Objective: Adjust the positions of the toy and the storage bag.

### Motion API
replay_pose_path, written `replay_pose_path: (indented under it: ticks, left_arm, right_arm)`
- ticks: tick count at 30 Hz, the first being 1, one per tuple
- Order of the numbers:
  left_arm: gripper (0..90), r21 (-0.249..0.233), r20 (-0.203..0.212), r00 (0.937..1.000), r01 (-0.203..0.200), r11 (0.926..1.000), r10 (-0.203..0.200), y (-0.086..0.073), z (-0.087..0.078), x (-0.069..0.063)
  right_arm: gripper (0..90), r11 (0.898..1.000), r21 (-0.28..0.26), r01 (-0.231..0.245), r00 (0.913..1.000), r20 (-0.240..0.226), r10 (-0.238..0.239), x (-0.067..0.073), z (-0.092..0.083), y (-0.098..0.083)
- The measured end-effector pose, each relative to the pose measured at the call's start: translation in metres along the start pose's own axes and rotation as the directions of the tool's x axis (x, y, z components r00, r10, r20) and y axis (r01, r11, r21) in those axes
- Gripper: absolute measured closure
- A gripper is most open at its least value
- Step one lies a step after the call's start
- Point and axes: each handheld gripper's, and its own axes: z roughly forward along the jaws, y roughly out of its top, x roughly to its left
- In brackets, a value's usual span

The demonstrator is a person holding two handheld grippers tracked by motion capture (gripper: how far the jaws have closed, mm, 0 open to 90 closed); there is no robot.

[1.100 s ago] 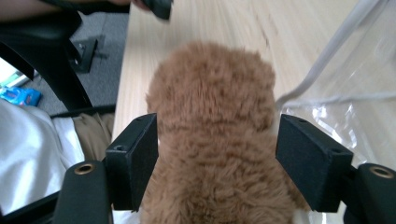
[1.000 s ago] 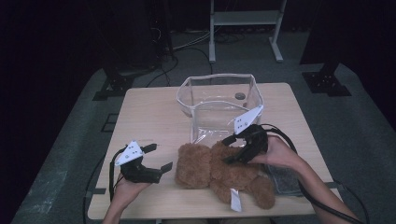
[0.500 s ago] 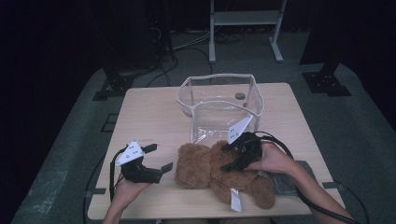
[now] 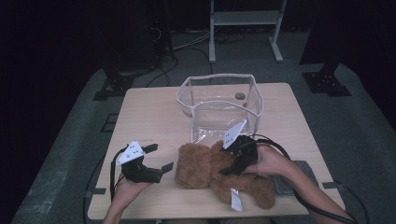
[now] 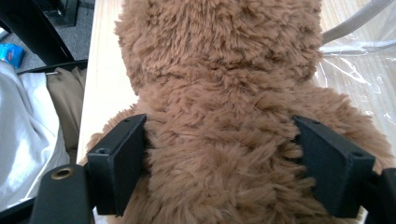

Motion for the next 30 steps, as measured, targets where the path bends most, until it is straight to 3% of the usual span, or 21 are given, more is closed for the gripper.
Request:
replay_pose_path:
  ticks: [15, 26, 30]
  left_arm:
    - [4.5, -0.002, 0.003, 1.0, 0.003, 1.0, -0.003, -0.001, -0.001, 0.0]
    - [4.5, -0.011, 0.0, 1.0, 0.009, 0.9999, -0.009, 0.0, -0.003, -0.001]
    - [4.5, -0.007, 0.001, 1.0, 0.005, 1.0, -0.005, 0.0, -0.002, -0.002]
  right_arm:
    - [19.8, 0.999, 0.043, 0.032, 0.9993, 0.018, -0.033, 0.007, 0.012, -0.004]
    - [36.0, 0.995, 0.09, 0.043, 0.9968, 0.064, -0.049, 0.011, 0.019, -0.007]
    - [43.0, 0.995, 0.092, 0.036, 0.9973, 0.06, -0.042, 0.011, 0.021, -0.008]
